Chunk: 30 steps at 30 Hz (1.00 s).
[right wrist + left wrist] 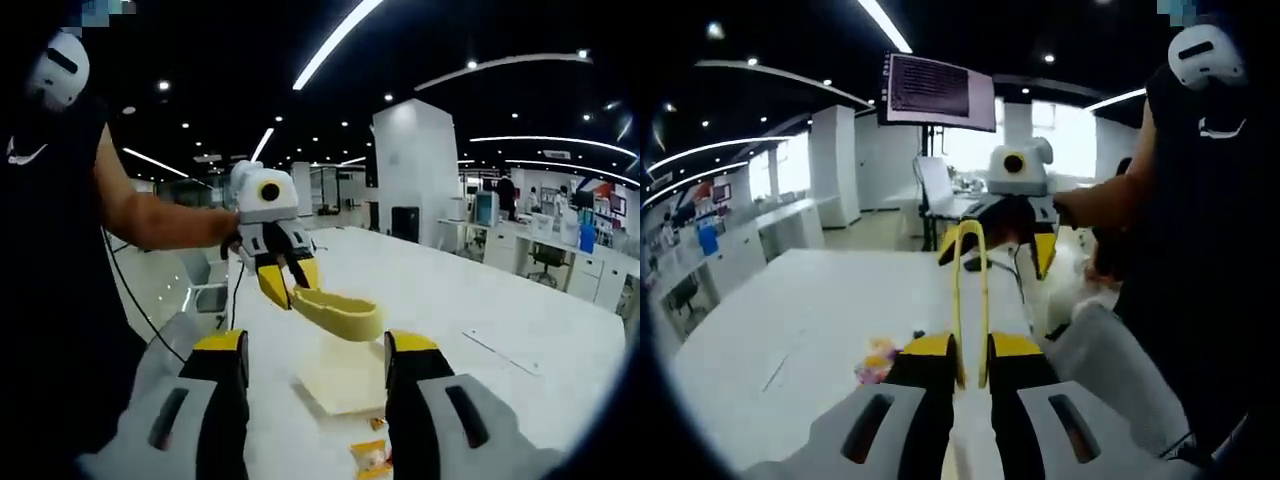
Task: Place the target food into the container with the food tongs after gripping and lifting it, then release it inside without dropping or visibly crushing the food.
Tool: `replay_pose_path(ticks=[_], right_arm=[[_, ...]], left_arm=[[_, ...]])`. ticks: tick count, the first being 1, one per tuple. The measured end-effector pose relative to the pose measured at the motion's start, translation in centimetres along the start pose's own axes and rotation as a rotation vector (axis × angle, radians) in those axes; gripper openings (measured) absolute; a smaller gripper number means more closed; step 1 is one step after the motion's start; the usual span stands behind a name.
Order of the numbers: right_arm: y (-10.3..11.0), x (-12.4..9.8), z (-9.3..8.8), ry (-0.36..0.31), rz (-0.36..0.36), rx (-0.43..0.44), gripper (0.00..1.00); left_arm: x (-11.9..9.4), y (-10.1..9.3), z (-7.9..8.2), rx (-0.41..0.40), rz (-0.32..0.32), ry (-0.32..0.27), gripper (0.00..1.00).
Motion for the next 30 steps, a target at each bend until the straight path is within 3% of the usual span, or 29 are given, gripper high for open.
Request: replay_pose_path(ticks=[6, 12, 18, 25, 30], right_arm=[[1.0, 2.1, 1.8, -0.034, 0.073, -0.006, 0.48], [2.3, 3.0, 2.8, -0.079, 0.144, 0.033, 0.36], [3.2, 3.2, 2.7, -0.067, 0.184, 0.026, 0.22], [3.4, 3.2, 2.4, -0.070, 0.191, 0.027, 0.21], [3.5, 3.1, 3.4, -0.111, 0.194, 0.067, 0.20]], left_arm=[[0.0, -1.1, 3.0, -0.014, -0.035, -0.081, 0.09], [0.4, -2.3, 2.9, -0.024, -0.068, -0.076, 0.08], [0.5, -3.1, 2.8, -0.040, -0.097, -0.057, 0.09], [0.4, -3.3, 2.7, -0.035, -0.102, -0.031, 0.10], [0.5, -3.4, 3.0, -0.052, -0.100, -0.039, 0.14]])
Point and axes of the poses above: the point that each gripper's makers call its tool centre point, and the gripper's own axes: x roughly forward along the fingers, y roughly to its left, z roughly out of its top, the point moved 1 cm from there along -x, roughly backward along the fingers, and after that the axes turned 15 degrees about -y, right-handed, at the moved point
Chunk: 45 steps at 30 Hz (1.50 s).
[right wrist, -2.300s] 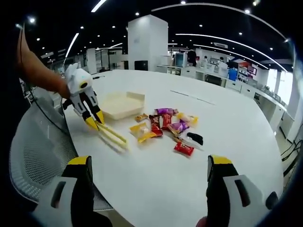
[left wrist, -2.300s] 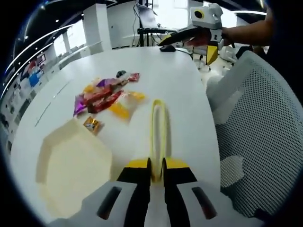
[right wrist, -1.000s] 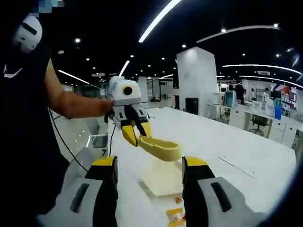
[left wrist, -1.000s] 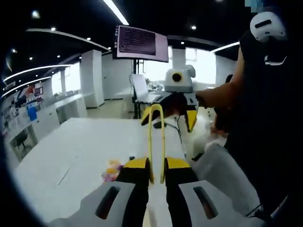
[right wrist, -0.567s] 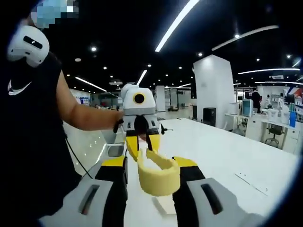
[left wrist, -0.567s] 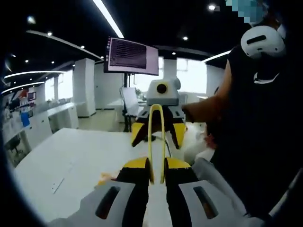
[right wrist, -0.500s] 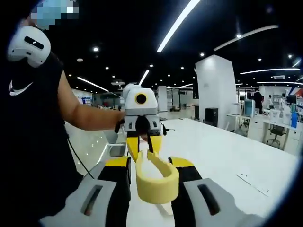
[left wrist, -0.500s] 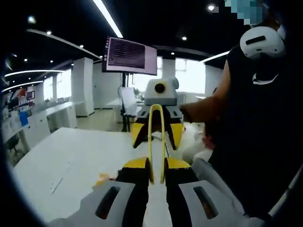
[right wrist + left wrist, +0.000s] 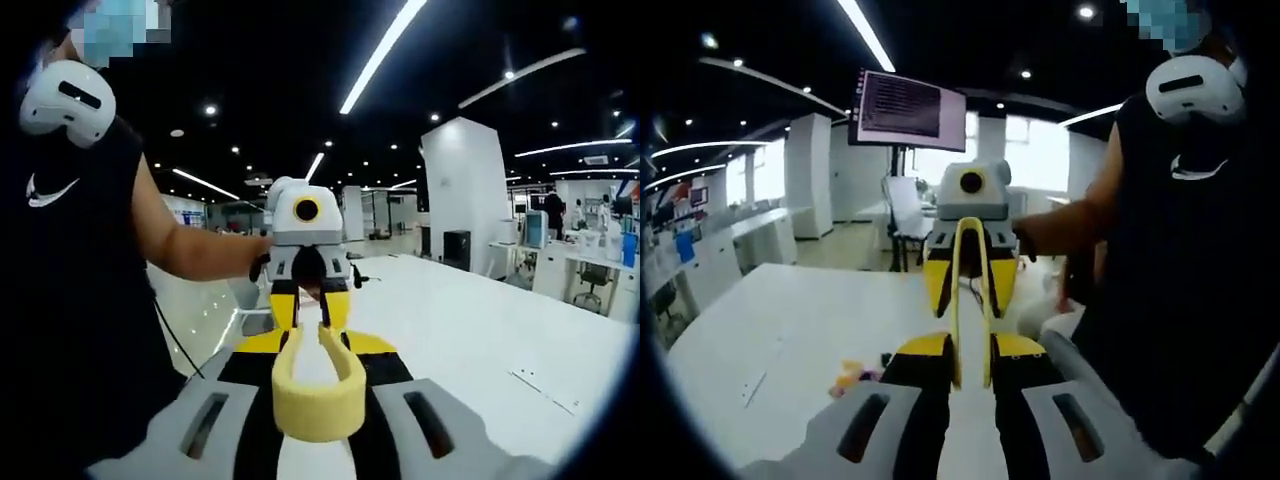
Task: Place the target food into the container with the food tongs after gripping and lifting it, then release it inside without dropping or visibly crushing the food.
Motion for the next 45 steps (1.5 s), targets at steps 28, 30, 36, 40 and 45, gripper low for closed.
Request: replay_pose_path(ticks=[28, 30, 36, 40, 45], right_arm=[[0.6, 0.5, 1.3, -0.063, 0.029, 0.025, 0.22], [0.6, 0.7, 1.1, -0.062, 0.026, 0.027, 0.22], [0.7, 0.7, 1.1, -0.061, 0.036, 0.024, 0.23], [0.9, 0.8, 1.1, -0.066, 0.040, 0.022, 0.24], [0.7, 0.8, 1.2, -0.082, 0.034, 0.000, 0.23]], left_arm=[[-0.1, -0.2, 1.0, 0.031, 0.044, -0.054, 0.11], [0.3, -0.3, 1.1, 0.033, 0.041, -0.054, 0.11], [0.6, -0.4, 1.3, 0.020, 0.034, -0.048, 0.13], [1.2, -0.5, 1.2, 0.022, 0.031, -0.031, 0.13], [1.3, -0.4, 1.2, 0.014, 0.036, -0.026, 0.13]])
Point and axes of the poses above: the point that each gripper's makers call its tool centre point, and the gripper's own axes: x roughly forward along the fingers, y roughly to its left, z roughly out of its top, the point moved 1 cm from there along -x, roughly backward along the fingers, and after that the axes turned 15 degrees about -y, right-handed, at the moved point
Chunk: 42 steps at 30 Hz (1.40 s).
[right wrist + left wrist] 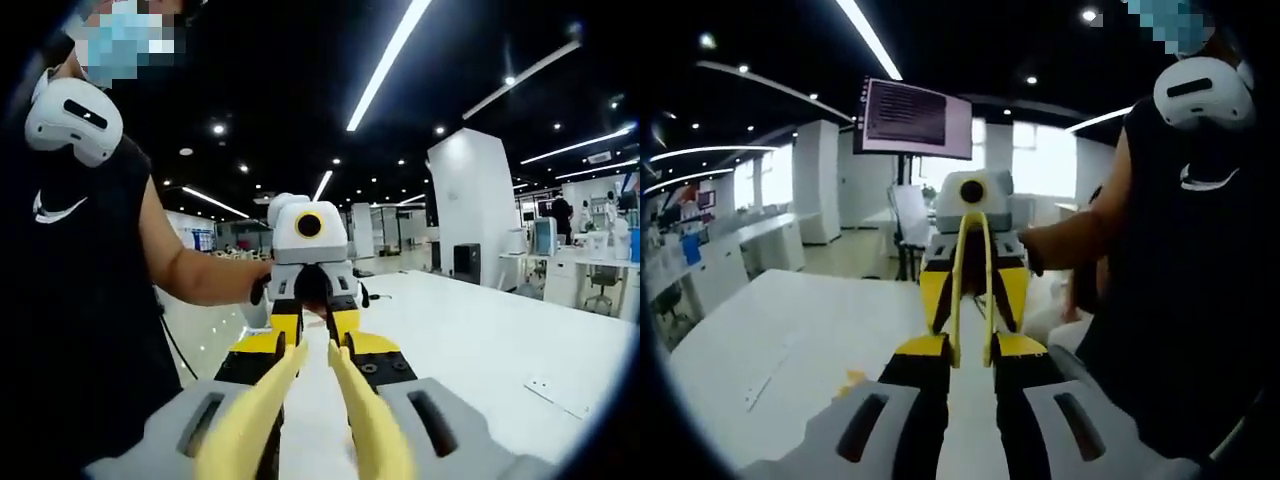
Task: Place the target food into the container with the food tongs after gripping and lifting it, then release it inside without dropping or visibly crushing the food.
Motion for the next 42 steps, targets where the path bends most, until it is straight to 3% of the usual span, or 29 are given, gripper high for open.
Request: replay_pose_path(ticks=[3, 7, 11, 15, 23, 29, 34, 37, 40, 42], right_arm=[[-0.1, 0.0, 0.3, -0.014, -0.008, -0.019, 0.21], [-0.3, 0.0, 0.8, -0.032, -0.018, -0.009, 0.23], [-0.7, 0.0, 0.9, -0.040, -0.036, -0.013, 0.24], [-0.7, -0.1, 0.8, -0.037, -0.034, -0.004, 0.24], [-0.6, 0.0, -0.1, 0.004, -0.016, -0.009, 0.25], [-0.6, 0.0, -0.2, -0.012, -0.019, -0.009, 0.25], [-0.7, 0.1, 0.1, -0.044, -0.028, -0.005, 0.25], [-1.0, 0.1, -0.2, -0.010, -0.043, -0.011, 0.26], [-1.4, -0.2, -0.4, 0.016, -0.074, -0.001, 0.26], [-1.7, -0.6, -0.4, 0.045, -0.095, -0.006, 0.26]], left_arm=[[0.0, 0.1, 0.3, 0.011, 0.004, -0.012, 0.12], [0.0, 0.3, 0.7, 0.033, 0.010, -0.066, 0.18], [-0.1, 0.7, 0.2, 0.031, 0.041, -0.059, 0.23], [-0.4, 0.7, 0.5, 0.024, 0.044, -0.073, 0.18], [-0.4, 0.6, -0.4, 0.014, 0.047, -0.015, 0.18], [-0.4, 0.6, -0.5, -0.001, 0.054, -0.007, 0.19], [-0.3, 0.6, 0.2, 0.007, 0.057, -0.061, 0.22], [-0.2, 0.8, 0.0, 0.038, 0.062, -0.067, 0.24], [-0.2, 1.2, -0.6, 0.042, 0.101, -0.062, 0.42], [-0.7, 2.3, -1.1, 0.079, 0.169, -0.055, 0.63]])
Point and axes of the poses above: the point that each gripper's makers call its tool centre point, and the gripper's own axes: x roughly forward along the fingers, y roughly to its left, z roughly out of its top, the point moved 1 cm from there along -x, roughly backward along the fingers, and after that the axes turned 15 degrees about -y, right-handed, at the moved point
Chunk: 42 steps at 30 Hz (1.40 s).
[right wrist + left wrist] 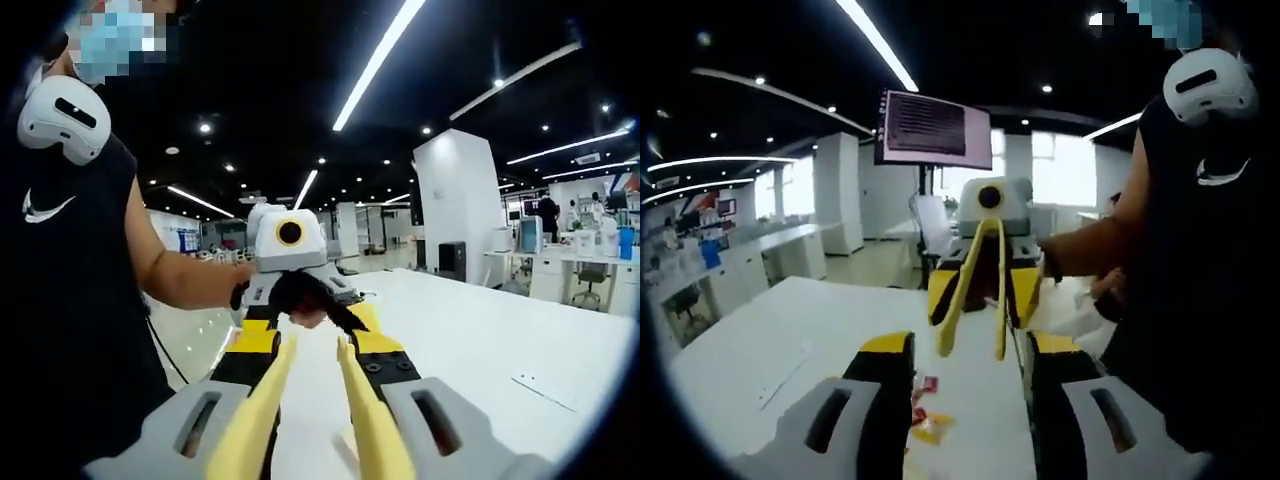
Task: Place the target food into the container with the food tongs after gripping and lifting it, then release it inside without dropping or visibly crushing the food.
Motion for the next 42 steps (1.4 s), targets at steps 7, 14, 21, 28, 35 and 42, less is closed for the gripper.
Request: replay_pose_path(ticks=[7, 14, 21, 28, 35, 42], right_arm=[[-1.0, -1.0, 0.6, 0.017, -0.043, -0.027, 0.27], [-2.3, -2.2, -0.1, 0.086, -0.081, -0.082, 0.28], [-3.7, -3.1, -1.8, 0.184, -0.101, -0.140, 0.26], [-4.4, -4.3, -3.6, 0.258, -0.112, -0.145, 0.27], [-4.6, -5.6, -4.5, 0.293, -0.143, -0.142, 0.27], [-5.3, -6.9, -4.7, 0.319, -0.169, -0.164, 0.28]], left_arm=[[-3.5, 2.3, -2.1, 0.007, 0.165, 0.046, 0.94], [-9.5, 2.9, -6.3, -0.048, 0.350, 0.102, 0.97], [-13.9, 2.6, -8.8, -0.012, 0.476, 0.118, 0.99], [-16.3, 3.7, -10.9, 0.065, 0.612, 0.147, 0.98], [-16.2, 1.4, -13.9, 0.045, 0.625, 0.111, 0.97], [-17.1, 0.3, -15.7, 0.008, 0.658, 0.137, 0.99]])
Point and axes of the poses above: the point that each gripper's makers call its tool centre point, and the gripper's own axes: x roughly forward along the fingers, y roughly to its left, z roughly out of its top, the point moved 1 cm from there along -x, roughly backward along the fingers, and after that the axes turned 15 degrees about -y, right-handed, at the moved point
